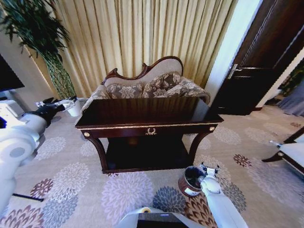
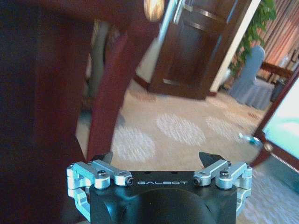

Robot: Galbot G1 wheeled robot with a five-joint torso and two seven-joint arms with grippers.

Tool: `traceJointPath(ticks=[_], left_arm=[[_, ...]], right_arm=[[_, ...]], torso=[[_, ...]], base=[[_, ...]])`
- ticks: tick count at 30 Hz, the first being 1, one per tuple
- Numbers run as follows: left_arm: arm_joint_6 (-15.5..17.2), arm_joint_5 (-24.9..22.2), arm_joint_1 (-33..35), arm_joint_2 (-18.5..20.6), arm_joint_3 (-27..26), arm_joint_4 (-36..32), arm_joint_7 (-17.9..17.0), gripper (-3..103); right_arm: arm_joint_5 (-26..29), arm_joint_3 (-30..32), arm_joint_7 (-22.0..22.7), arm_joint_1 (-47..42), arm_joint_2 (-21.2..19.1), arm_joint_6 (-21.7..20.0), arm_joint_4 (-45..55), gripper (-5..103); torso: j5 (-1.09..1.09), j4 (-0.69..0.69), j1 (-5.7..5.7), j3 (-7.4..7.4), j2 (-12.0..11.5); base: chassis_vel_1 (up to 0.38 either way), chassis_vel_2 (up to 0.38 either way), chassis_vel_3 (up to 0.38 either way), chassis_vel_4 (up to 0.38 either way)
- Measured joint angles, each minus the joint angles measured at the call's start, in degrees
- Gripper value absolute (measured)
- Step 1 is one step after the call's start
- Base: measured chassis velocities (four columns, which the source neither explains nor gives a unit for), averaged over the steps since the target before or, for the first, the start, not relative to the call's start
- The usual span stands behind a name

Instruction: Move to the front of the table and place the trash on the table into the trash bin.

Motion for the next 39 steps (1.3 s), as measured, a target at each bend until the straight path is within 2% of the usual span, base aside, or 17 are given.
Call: traceJointPath(ticks=[2,3,5,7,8,9,10,13,15,17,21,25,32,39], left_arm=[[0.0,0.0,-0.1,-0.1,0.0,0.0,0.1,100],[-0.1,0.0,-0.1,-0.3,-0.3,0.0,0.3,100],[-0.2,0.0,0.0,-0.4,-0.5,-0.3,0.4,100],[-0.5,0.8,0.6,-1.0,-1.2,-1.2,1.1,100],[-0.5,0.8,0.6,-1.0,-1.2,-1.2,1.1,100],[-0.8,1.5,1.0,-1.6,-1.4,-1.6,1.5,100],[-0.8,1.5,1.0,-1.6,-1.4,-1.6,1.5,100],[-1.5,2.8,1.9,-2.9,-1.4,-2.3,2.5,100],[-1.7,3.3,2.2,-3.2,-1.5,-2.3,2.9,100],[-2.8,5.4,3.3,-4.0,-1.7,-2.3,4.5,100],[-3.4,6.5,4.0,-4.6,-2.1,-2.5,5.2,100],[-3.4,6.8,4.7,-4.7,-2.9,-2.8,5.3,100],[-3.8,7.2,6.3,-4.6,-4.7,-2.5,5.8,100],[-4.2,8.3,5.9,-4.9,-3.6,-2.6,6.0,100]], right_arm=[[0.7,0.1,-0.2,-1.0,-0.2,-0.2,2.6,100],[2.6,0.1,-0.8,-3.5,-1.0,-0.6,9.5,100],[3.3,0.2,-1.0,-4.9,-1.6,-0.6,13.4,100],[5.5,0.1,-1.2,-8.8,-3.6,-0.7,25.0,100],[5.5,0.1,-1.2,-8.8,-3.6,-0.7,25.0,100],[7.0,0.2,-1.2,-10.7,-4.8,-1.1,31.3,100],[7.0,0.2,-1.2,-10.7,-4.8,-1.1,31.3,100],[10.3,1.2,-1.1,-15.6,-7.8,-3.8,44.0,100],[11.2,1.4,-0.9,-16.6,-8.4,-4.6,46.4,100],[15.0,1.7,0.1,-20.9,-10.1,-7.3,55.7,100],[17.2,1.8,0.9,-22.6,-11.8,-8.7,60.9,100],[17.5,2.0,1.3,-22.0,-12.8,-9.1,61.3,100],[17.5,2.0,1.5,-22.2,-13.0,-9.2,62.1,100],[17.2,1.9,1.6,-23.4,-12.4,-9.8,63.4,100]], torso=[[0.01,-0.01,0.00,0.00,0.0],[-0.01,-0.02,0.00,0.00,0.0],[-0.02,-0.02,0.00,0.00,0.0],[0.00,0.00,0.00,-0.01,0.0],[0.00,0.00,0.00,-0.01,0.0],[-0.02,0.00,-0.01,-0.01,0.0],[-0.02,0.00,-0.01,-0.01,0.0],[-0.02,-0.01,-0.01,-0.01,0.0],[-0.02,-0.02,-0.01,-0.01,0.0],[-0.01,-0.02,-0.01,-0.01,0.0],[-0.02,-0.01,-0.01,-0.01,0.0],[0.00,0.00,-0.01,-0.01,0.0],[-0.01,0.00,-0.01,0.00,0.0],[-0.01,-0.02,0.01,0.00,0.0]], base=[[0.000,0.000,0.000,0.000],[0.000,0.000,0.000,0.000],[0.000,0.000,0.000,0.000],[0.000,0.000,0.000,0.000],[0.000,0.000,0.000,0.000],[0.000,0.000,0.000,0.000],[0.000,0.000,0.000,0.000],[0.000,0.000,0.000,0.000],[0.000,0.000,0.000,0.000],[0.000,0.000,0.000,0.000],[0.000,0.000,0.000,0.000],[0.000,0.000,0.000,0.000],[0.000,0.000,0.000,0.000],[0.016,-0.019,-0.015,0.019]])
